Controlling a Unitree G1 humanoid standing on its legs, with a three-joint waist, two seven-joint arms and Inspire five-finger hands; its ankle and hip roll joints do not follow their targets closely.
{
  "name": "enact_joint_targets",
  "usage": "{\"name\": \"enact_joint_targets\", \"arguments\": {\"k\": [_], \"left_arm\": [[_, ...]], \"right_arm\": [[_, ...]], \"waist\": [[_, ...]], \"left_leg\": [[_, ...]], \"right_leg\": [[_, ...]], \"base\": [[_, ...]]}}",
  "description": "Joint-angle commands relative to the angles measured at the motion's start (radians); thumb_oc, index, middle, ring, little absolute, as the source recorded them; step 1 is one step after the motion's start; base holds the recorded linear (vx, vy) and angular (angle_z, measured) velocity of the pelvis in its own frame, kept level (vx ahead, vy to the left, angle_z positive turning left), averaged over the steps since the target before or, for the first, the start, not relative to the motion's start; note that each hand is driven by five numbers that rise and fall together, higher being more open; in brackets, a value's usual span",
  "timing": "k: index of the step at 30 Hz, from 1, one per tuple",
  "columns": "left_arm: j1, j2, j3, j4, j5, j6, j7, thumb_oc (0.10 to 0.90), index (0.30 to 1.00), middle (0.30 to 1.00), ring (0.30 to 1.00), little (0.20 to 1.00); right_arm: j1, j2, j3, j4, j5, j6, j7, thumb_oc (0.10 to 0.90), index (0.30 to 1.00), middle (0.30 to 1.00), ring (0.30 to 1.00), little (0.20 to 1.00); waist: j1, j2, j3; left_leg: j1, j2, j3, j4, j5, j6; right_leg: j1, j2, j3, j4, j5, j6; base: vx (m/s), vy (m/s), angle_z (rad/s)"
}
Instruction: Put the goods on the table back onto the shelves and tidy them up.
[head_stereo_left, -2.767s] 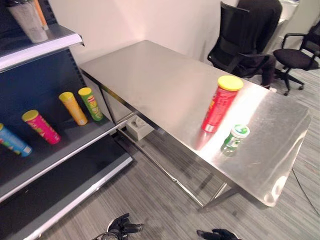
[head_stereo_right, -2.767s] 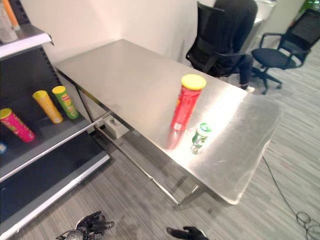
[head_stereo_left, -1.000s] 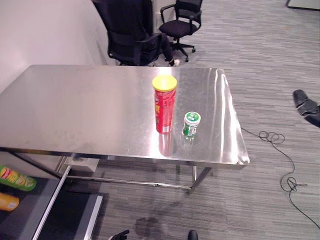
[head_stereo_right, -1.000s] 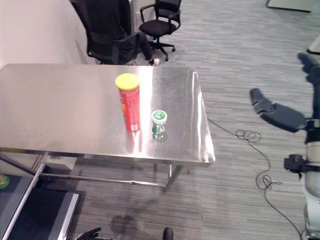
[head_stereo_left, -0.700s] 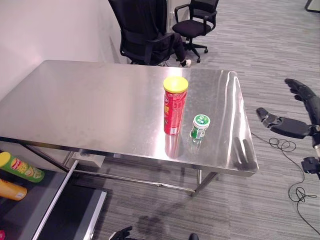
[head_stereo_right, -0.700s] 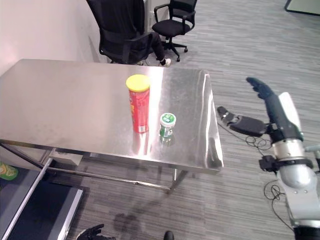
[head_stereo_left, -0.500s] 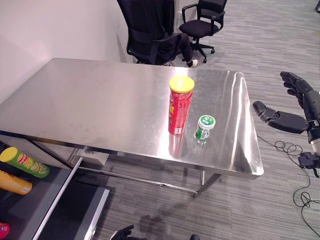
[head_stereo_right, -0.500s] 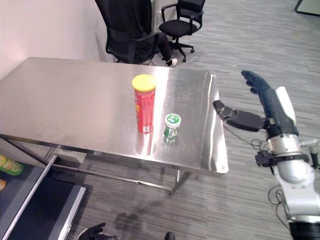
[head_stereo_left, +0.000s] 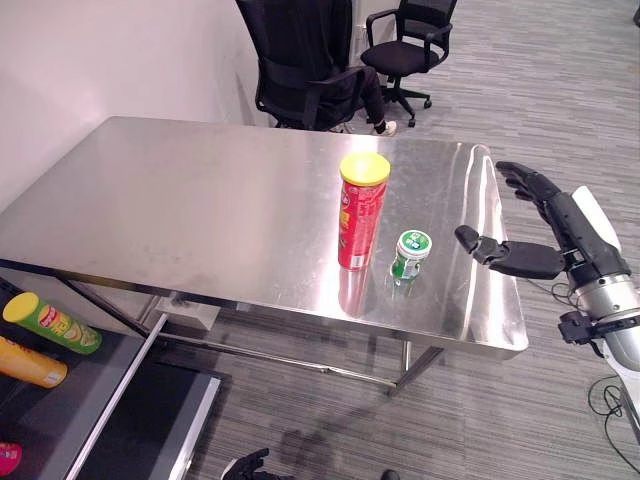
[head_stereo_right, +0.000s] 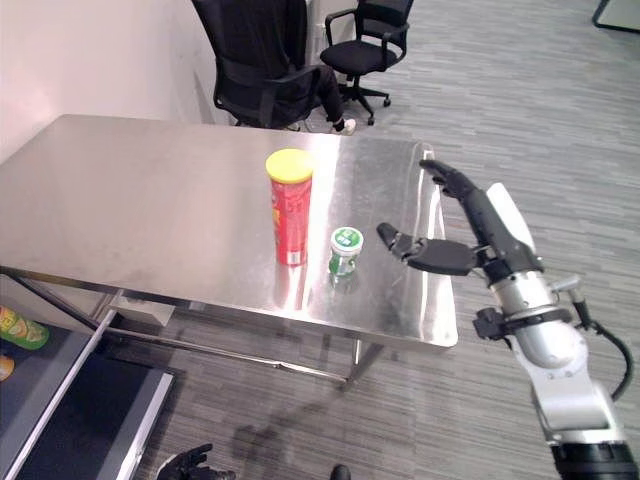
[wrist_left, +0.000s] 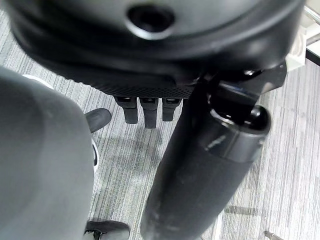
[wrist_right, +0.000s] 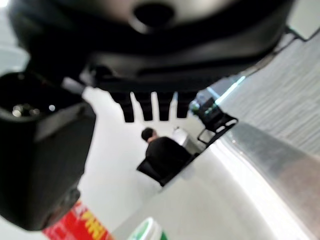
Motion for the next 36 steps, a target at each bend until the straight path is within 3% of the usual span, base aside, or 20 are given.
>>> {"name": "enact_joint_targets", "arguments": {"k": [1,4,5,6,11,15,16,17,25,26,28,36], "left_arm": [[-0.025,0.015,0.003,0.056,0.029,-0.050,0.005,0.800,0.900,0.900,0.900,0.900],[-0.022,0.016,0.005,0.055,0.033,-0.051,0.005,0.800,0.900,0.900,0.900,0.900],[-0.021,0.016,0.005,0.055,0.033,-0.051,0.005,0.800,0.900,0.900,0.900,0.900],[-0.021,0.016,0.005,0.055,0.035,-0.051,0.004,0.800,0.900,0.900,0.900,0.900],[-0.017,0.018,0.006,0.048,0.041,-0.053,0.007,0.800,0.900,0.900,0.900,0.900],[-0.013,0.019,0.000,0.044,0.038,-0.055,0.007,0.800,0.900,0.900,0.900,0.900],[-0.013,0.020,0.001,0.044,0.038,-0.056,0.007,0.800,0.900,0.900,0.900,0.900],[-0.013,0.020,0.001,0.045,0.038,-0.056,0.007,0.800,0.900,0.900,0.900,0.900],[-0.011,0.022,0.011,0.045,0.032,-0.059,0.016,0.800,0.900,0.900,0.900,0.900],[-0.011,0.023,0.011,0.046,0.033,-0.059,0.016,0.800,0.900,0.900,0.900,0.900],[-0.008,0.024,0.010,0.042,0.037,-0.061,0.017,0.800,0.900,0.900,0.900,0.900],[-0.003,0.025,0.008,0.033,0.040,-0.065,0.021,0.800,0.900,0.900,0.900,0.900]], "right_arm": [[-0.103,-0.013,-0.054,-0.129,-0.011,-0.089,-0.025,0.800,0.900,0.900,0.900,0.900],[-0.104,-0.024,-0.039,-0.153,-0.036,-0.095,-0.016,0.800,0.900,0.900,0.900,0.900],[-0.104,-0.024,-0.038,-0.153,-0.036,-0.095,-0.017,0.800,0.900,0.900,0.900,0.900],[-0.102,-0.025,-0.033,-0.154,-0.046,-0.093,-0.015,0.800,0.900,0.900,0.900,0.900],[-0.096,-0.043,0.005,-0.126,-0.101,-0.086,-0.017,0.800,0.900,0.900,0.900,0.900],[-0.098,-0.047,0.029,-0.111,-0.105,-0.090,-0.018,0.800,0.900,0.900,0.900,0.900],[-0.100,-0.047,0.036,-0.110,-0.111,-0.091,-0.019,0.800,0.900,0.900,0.900,0.900],[-0.100,-0.047,0.037,-0.109,-0.111,-0.091,-0.019,0.800,0.900,0.900,0.900,0.900],[-0.091,-0.056,0.074,-0.093,-0.147,-0.091,-0.016,0.800,0.900,0.900,0.900,0.900],[-0.086,-0.059,0.075,-0.090,-0.155,-0.090,-0.016,0.800,0.900,0.900,0.900,0.900],[-0.078,-0.064,0.079,-0.086,-0.167,-0.088,-0.014,0.800,0.900,0.900,0.900,0.900],[-0.043,-0.084,0.106,-0.056,-0.216,-0.084,-0.010,0.800,0.900,0.900,0.900,0.900]], "waist": [[0.011,-0.057,-0.058],[0.014,-0.057,-0.062],[0.013,-0.058,-0.057],[0.014,-0.057,-0.062],[0.018,-0.061,-0.054],[0.022,-0.059,-0.056],[0.024,-0.061,-0.051],[0.023,-0.059,-0.056],[0.029,-0.060,-0.050],[0.029,-0.059,-0.054],[0.031,-0.060,-0.050],[0.030,-0.058,-0.050]], "left_leg": [[0.039,0.096,0.050,0.002,0.068,-0.090],[0.044,0.096,0.031,0.002,0.047,-0.099],[0.037,0.096,0.046,0.002,0.066,-0.090],[0.044,0.096,0.030,0.002,0.047,-0.099],[0.038,0.097,0.044,0.002,0.065,-0.092],[0.044,0.095,0.025,0.002,0.047,-0.102],[0.035,0.096,0.037,0.002,0.068,-0.093],[0.042,0.095,0.022,0.002,0.049,-0.102],[0.033,0.092,0.022,0.002,0.067,-0.094],[0.039,0.092,0.006,0.002,0.048,-0.103],[0.032,0.091,0.018,0.002,0.066,-0.094],[0.040,0.089,-0.006,0.002,0.046,-0.103]], "right_leg": [[0.042,0.009,0.060,0.006,-0.058,0.030],[0.048,0.009,0.069,0.006,-0.073,0.038],[0.041,0.009,0.056,0.006,-0.058,0.032],[0.048,0.009,0.069,0.006,-0.073,0.039],[0.043,0.007,0.052,0.006,-0.055,0.033],[0.054,0.006,0.058,0.006,-0.071,0.039],[0.047,0.006,0.044,0.006,-0.055,0.032],[0.054,0.006,0.057,0.006,-0.070,0.039],[0.056,0.005,0.028,0.006,-0.060,0.030],[0.065,0.005,0.040,0.006,-0.076,0.036],[0.059,0.004,0.024,0.006,-0.060,0.030],[0.074,0.003,0.027,0.006,-0.079,0.036]], "base": [[-0.06,-0.012,0.10],[0.03,0.003,0.05],[0.08,0.012,0.01],[0.00,0.000,0.00],[0.01,-0.001,0.01],[0.02,-0.006,0.00],[0.00,0.000,0.00],[0.01,-0.009,0.04],[0.02,-0.010,0.05],[-0.05,-0.017,0.04],[-0.01,-0.008,0.04],[0.04,-0.001,0.03]]}}
